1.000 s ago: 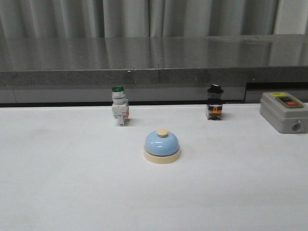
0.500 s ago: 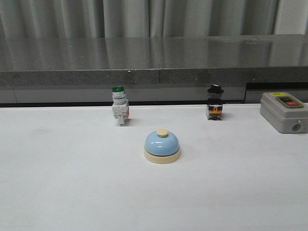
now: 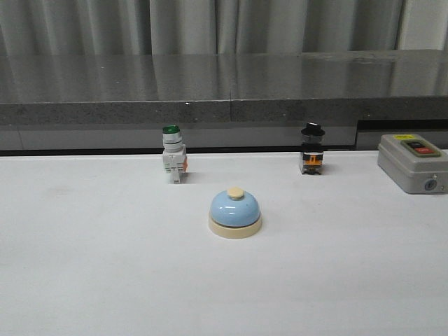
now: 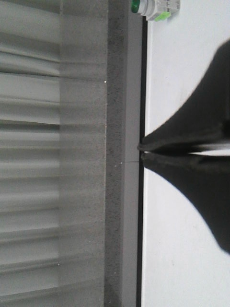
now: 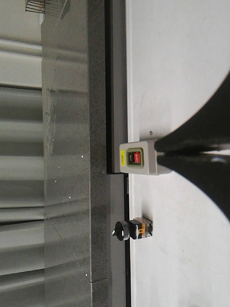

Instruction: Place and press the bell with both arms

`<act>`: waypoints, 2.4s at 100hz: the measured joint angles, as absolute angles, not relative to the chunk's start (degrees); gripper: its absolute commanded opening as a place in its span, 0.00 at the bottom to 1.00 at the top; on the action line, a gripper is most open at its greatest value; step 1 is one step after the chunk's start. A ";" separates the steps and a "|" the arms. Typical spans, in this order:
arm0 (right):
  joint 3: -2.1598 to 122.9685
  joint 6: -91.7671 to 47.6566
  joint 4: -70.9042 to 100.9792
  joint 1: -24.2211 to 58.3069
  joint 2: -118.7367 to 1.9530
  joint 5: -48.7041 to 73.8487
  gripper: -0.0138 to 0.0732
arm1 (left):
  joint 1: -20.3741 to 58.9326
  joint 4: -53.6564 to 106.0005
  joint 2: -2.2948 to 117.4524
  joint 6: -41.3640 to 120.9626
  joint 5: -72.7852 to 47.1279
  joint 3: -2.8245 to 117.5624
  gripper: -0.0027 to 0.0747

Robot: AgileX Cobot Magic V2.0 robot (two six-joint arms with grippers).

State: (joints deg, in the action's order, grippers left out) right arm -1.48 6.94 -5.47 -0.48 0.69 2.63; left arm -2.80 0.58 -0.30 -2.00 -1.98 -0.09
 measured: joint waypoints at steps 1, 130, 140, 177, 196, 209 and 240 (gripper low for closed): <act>-1.48 6.94 -5.47 -0.48 0.69 2.63 0.09 | -2.80 0.58 -0.30 -2.00 -1.97 -0.09 0.01; 5.05 6.94 -5.47 -0.48 -1.71 9.46 0.09 | -2.80 0.47 -0.30 -2.00 -2.45 -0.09 0.01; 9.35 6.94 -5.47 -0.48 -6.90 11.05 0.09 | -2.80 0.47 -0.30 -2.00 -2.45 -0.09 0.01; 26.28 6.94 -5.36 -0.48 -35.15 11.71 0.09 | -2.80 0.47 -0.30 -2.00 -2.45 -0.09 0.01; 35.92 6.94 -4.52 1.96 -48.41 15.45 0.09 | -2.80 0.47 -0.30 -2.00 -2.45 -0.09 0.01; 42.03 6.11 -4.15 5.87 -56.95 19.53 0.09 | -2.80 0.47 -0.30 -2.00 -2.45 -0.09 0.01; 55.65 -13.74 5.98 15.67 -73.48 26.31 0.09 | -2.80 0.47 -0.30 -2.00 -2.45 -0.09 0.01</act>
State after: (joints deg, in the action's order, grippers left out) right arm 55.65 -13.74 5.98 15.67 -73.48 26.31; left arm -2.80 0.47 -0.30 -2.00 -2.45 -0.09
